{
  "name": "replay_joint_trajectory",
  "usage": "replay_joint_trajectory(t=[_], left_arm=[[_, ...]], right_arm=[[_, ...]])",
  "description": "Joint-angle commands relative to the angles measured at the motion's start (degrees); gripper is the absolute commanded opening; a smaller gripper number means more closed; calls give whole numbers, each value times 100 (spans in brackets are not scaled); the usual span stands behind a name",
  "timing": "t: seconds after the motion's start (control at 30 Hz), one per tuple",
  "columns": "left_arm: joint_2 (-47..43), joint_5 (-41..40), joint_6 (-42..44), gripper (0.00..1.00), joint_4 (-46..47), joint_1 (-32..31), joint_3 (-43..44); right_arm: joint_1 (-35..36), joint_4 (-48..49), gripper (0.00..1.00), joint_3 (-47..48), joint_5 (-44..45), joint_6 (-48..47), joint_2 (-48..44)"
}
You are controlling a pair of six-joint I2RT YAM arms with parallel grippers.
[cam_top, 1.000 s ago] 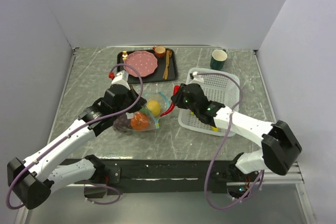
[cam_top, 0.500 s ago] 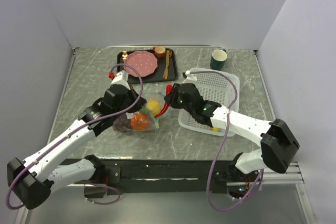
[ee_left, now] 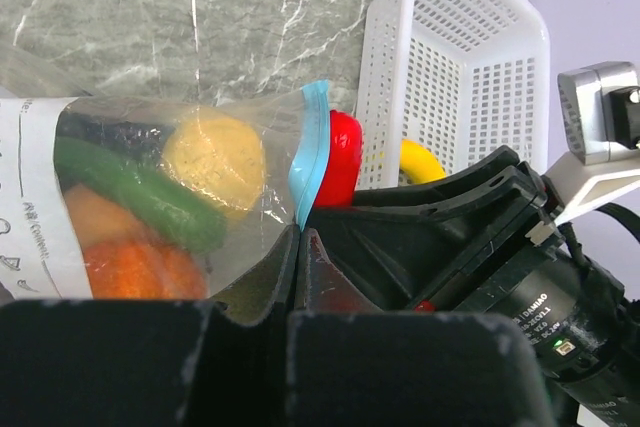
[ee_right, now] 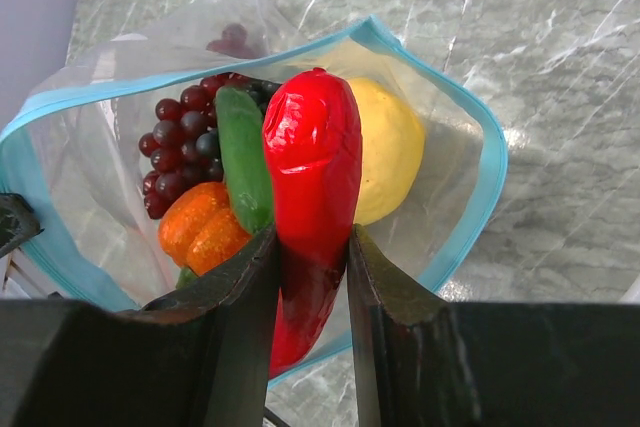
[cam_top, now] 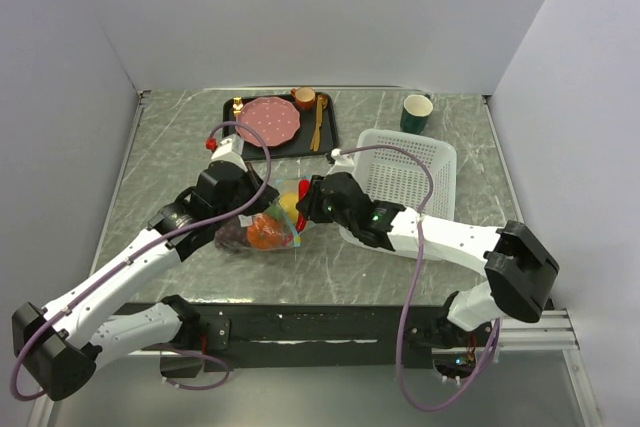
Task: Place the food in the zip-top bag and seal the zipper
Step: Place the fake vegetable in the zipper food storage bag.
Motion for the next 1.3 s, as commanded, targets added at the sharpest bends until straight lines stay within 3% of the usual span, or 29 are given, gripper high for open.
replay_joint_trajectory(t=[0.0,0.67,0.7,0.8,0.87,0.9,1.07,1.2,1.27], left_arm=[[-149,-105,24,1,176,-15,8],[-228,-26,33,1,150,-15,-36],[-228,-34,41,1,141,-6,-36],[-228,-69,41,1,97,-15,-18],[-246,-87,41,1,97,-15,-10],[-246,-113,41,1,97,-15,-18],[-211,-113,41,1,97,-15,-10],[-176,-61,41,1,159,-15,-27],[-141,-43,50,1,150,-15,-1]], right_arm=[[98,-86,22,275,58,-42,-1],[142,-755,40,1857,-1338,-1238,1335],[133,-693,41,1839,-1400,-1238,1335],[141,-473,59,1708,-1568,-1185,1282],[133,-438,63,1602,-1420,-1141,1203],[133,-412,71,1541,-1340,-1098,1159],[71,-464,79,1286,-804,-1053,756],[-69,-508,80,1066,-347,-1000,360],[-166,-377,75,847,-486,-1044,140]])
